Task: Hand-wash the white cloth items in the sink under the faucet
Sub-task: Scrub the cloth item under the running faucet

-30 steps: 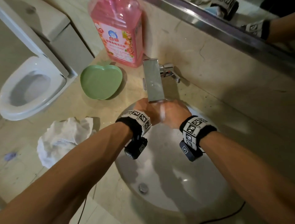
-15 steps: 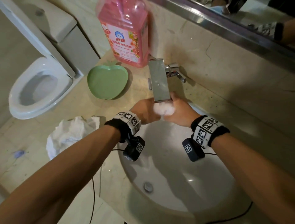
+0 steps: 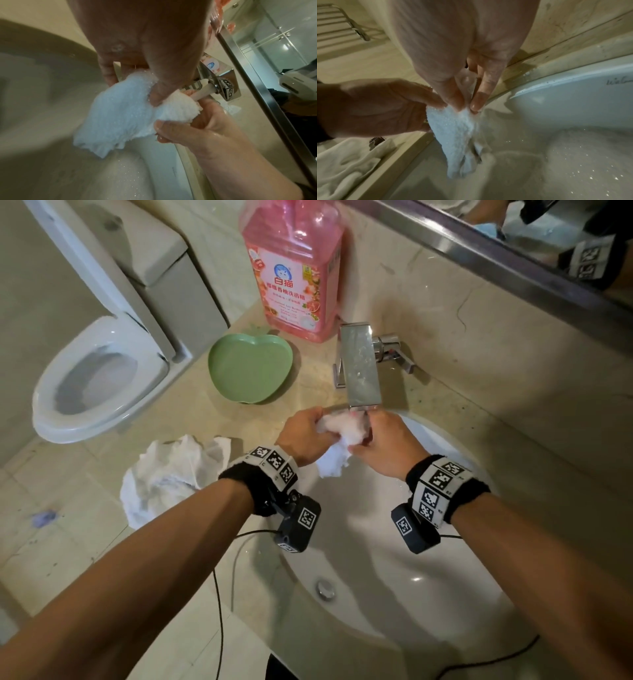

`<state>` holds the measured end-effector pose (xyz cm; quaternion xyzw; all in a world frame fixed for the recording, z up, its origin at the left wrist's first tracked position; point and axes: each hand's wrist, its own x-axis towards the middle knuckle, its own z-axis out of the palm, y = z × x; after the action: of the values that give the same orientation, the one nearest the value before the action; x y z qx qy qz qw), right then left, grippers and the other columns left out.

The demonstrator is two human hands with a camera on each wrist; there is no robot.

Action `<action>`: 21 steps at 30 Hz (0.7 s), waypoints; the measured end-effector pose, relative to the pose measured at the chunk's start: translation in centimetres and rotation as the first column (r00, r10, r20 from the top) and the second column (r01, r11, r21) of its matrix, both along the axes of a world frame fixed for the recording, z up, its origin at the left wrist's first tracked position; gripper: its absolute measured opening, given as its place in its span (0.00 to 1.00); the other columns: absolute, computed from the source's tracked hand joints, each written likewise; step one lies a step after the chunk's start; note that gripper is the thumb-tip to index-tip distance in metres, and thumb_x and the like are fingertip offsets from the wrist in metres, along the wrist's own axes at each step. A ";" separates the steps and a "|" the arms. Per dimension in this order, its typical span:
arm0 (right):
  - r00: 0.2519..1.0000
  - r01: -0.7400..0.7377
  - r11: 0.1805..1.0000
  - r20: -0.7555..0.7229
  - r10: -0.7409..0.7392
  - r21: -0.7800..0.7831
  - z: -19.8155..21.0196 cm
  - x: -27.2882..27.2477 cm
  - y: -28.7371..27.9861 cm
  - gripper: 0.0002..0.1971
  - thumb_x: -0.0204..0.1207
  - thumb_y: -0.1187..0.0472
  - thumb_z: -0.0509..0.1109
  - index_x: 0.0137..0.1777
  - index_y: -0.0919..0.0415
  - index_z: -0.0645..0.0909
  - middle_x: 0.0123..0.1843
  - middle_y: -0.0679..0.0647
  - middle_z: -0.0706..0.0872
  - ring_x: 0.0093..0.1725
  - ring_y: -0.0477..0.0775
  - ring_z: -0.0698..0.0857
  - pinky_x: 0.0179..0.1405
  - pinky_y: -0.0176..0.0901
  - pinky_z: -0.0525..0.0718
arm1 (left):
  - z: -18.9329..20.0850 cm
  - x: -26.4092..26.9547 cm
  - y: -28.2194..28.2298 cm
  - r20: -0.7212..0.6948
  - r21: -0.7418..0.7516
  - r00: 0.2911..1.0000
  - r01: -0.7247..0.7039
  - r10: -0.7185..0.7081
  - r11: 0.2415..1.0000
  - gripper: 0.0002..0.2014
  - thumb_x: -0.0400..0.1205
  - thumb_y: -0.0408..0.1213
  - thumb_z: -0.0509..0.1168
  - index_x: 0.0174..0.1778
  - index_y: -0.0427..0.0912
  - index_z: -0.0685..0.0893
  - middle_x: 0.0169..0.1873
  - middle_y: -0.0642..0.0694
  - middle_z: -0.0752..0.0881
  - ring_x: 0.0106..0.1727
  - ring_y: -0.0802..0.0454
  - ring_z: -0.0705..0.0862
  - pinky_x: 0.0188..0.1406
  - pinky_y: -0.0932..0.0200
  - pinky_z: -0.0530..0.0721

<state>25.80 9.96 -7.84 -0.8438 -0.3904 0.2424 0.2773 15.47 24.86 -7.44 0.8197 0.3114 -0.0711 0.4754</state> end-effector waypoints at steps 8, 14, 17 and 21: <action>0.987 0.146 0.982 -0.089 -0.136 0.122 0.3 -1.1 -1.5 0.30 0.70 0.65 0.78 0.71 0.56 0.72 0.60 0.56 0.87 0.56 0.59 0.88 0.57 0.52 0.87 | -0.6 0.2 0.0 0.119 -0.240 0.990 -0.048 0.079 0.970 0.14 0.70 0.41 0.81 0.39 0.52 0.81 0.36 0.54 0.88 0.38 0.57 0.87 0.38 0.59 0.83; 0.970 0.198 0.974 -0.166 -0.178 0.112 0.2 -0.3 -2.2 0.26 0.71 0.63 0.78 0.66 0.54 0.74 0.59 0.52 0.86 0.50 0.54 0.88 0.55 0.52 0.88 | -1.1 0.8 -1.1 0.184 -0.239 0.973 -0.094 0.140 0.966 0.16 0.71 0.36 0.80 0.35 0.49 0.76 0.31 0.52 0.82 0.31 0.57 0.79 0.33 0.60 0.77; 0.981 0.135 0.989 -0.152 -0.124 0.059 0.1 0.2 -2.7 0.22 0.72 0.57 0.78 0.66 0.51 0.80 0.55 0.50 0.84 0.46 0.48 0.84 0.49 0.41 0.83 | -1.1 0.8 -1.1 0.257 -0.237 0.952 -0.103 0.165 0.966 0.18 0.68 0.33 0.81 0.35 0.48 0.75 0.31 0.53 0.79 0.28 0.63 0.76 0.29 0.65 0.76; 0.990 0.042 0.998 -0.134 -0.036 0.041 0.2 1.1 -2.8 0.15 0.71 0.61 0.76 0.56 0.49 0.81 0.47 0.40 0.77 0.44 0.35 0.79 0.38 0.23 0.71 | -0.5 0.8 -0.6 0.258 -0.273 0.956 -0.066 0.139 0.960 0.28 0.62 0.34 0.83 0.52 0.46 0.74 0.48 0.47 0.82 0.50 0.48 0.84 0.49 0.52 0.85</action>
<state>26.90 7.18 -7.68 -0.8270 -0.3598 0.2841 0.3256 16.29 24.30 -7.95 0.7342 0.2727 0.0277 0.6211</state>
